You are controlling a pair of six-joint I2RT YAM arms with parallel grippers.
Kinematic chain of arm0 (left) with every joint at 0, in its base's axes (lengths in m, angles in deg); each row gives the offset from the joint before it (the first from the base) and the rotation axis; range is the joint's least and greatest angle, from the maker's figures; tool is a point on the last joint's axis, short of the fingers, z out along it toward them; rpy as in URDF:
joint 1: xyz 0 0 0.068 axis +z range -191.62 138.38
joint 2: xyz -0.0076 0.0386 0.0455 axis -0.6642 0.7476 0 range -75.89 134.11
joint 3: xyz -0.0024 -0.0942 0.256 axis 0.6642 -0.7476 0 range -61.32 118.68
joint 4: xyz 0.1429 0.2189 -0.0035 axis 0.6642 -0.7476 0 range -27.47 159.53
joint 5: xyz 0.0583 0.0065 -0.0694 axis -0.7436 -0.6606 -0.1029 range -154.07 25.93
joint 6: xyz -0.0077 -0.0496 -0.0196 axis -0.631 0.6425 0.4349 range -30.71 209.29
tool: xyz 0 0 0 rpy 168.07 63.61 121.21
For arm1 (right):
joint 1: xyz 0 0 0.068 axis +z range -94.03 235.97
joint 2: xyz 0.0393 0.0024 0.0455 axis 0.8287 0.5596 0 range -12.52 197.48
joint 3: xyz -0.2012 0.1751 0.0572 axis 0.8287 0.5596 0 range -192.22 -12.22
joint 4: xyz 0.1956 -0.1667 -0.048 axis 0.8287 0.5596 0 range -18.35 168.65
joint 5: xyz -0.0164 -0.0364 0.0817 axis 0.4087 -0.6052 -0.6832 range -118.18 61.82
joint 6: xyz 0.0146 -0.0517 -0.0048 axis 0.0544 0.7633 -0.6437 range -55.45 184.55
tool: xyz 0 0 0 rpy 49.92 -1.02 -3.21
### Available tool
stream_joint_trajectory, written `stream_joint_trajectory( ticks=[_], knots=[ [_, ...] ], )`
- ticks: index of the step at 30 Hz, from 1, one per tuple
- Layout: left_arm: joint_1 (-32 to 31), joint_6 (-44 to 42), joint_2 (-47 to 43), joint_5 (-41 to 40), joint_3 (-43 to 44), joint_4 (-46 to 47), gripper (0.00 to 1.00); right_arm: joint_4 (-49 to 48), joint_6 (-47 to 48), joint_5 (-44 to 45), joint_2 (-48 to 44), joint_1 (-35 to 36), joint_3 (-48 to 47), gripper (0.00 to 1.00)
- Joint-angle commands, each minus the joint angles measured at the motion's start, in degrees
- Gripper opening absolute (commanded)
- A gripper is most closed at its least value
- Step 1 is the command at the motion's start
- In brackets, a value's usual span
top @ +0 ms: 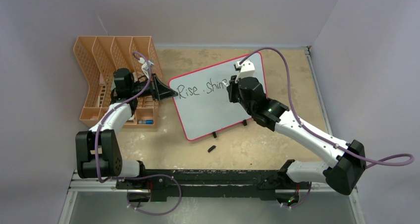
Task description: Write a sentence on the whiteboard
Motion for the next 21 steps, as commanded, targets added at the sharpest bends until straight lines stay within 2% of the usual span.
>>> stream_joint_trajectory(
  ticks=[1, 21],
  knots=[
    [-0.64, -2.18, -0.80, -0.96, 1.54, -0.12, 0.00, 2.28, -0.81, 0.27, -0.96, -0.24, 0.20, 0.00],
    [-0.63, -2.18, -0.76, -0.96, 1.53, -0.12, 0.00, 6.21, -2.86, 3.09, -1.35, -0.35, 1.19, 0.00]
  ],
)
